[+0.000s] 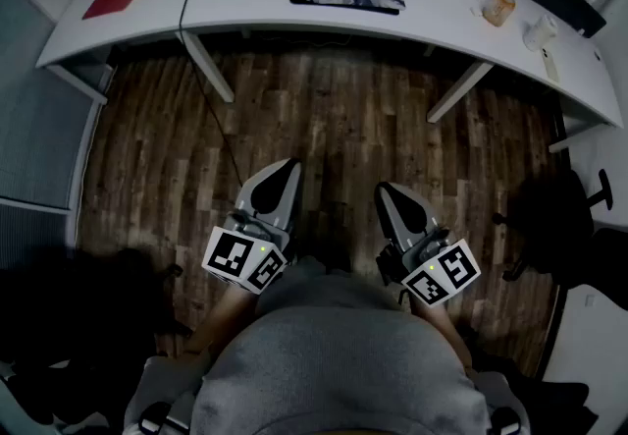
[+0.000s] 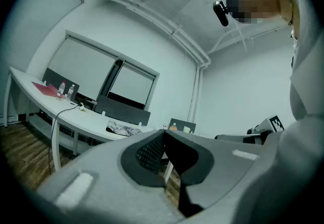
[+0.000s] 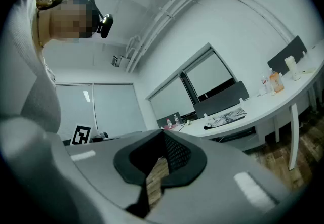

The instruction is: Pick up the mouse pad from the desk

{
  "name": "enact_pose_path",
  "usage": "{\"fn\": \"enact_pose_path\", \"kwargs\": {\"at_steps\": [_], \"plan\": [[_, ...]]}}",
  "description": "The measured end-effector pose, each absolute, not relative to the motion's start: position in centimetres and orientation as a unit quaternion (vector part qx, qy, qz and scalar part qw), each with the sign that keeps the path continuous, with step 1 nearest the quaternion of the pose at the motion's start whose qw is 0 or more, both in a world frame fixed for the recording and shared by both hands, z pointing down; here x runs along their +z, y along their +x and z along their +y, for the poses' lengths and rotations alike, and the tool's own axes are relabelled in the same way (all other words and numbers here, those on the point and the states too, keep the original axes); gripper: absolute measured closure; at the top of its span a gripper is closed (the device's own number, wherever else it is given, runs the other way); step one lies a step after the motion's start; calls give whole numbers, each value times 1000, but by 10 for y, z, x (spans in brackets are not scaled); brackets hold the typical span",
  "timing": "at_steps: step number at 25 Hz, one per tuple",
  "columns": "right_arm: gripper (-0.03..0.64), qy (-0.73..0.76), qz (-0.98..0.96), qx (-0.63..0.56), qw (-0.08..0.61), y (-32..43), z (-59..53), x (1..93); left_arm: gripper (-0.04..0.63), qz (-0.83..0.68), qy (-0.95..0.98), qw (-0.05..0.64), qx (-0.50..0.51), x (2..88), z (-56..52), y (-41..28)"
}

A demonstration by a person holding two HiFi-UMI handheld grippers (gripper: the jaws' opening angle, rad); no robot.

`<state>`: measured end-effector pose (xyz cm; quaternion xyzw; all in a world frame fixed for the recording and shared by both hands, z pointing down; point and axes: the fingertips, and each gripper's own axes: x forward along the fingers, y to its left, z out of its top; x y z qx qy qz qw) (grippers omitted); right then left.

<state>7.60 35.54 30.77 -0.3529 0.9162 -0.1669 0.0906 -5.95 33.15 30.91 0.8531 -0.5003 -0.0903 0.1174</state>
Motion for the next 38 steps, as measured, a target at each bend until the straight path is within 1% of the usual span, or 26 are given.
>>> {"fn": "enact_pose_path", "kwargs": {"at_steps": [13, 19, 38], "plan": [[615, -368, 911, -160, 91, 78, 355, 307, 597, -494, 856, 118, -99, 305, 328, -61], [615, -337, 929, -135, 70, 61, 361, 309, 597, -489, 859, 120, -95, 308, 326, -65], [615, -402, 889, -181, 125, 43, 355, 326, 597, -459, 876, 127, -78, 324, 324, -96]]}}
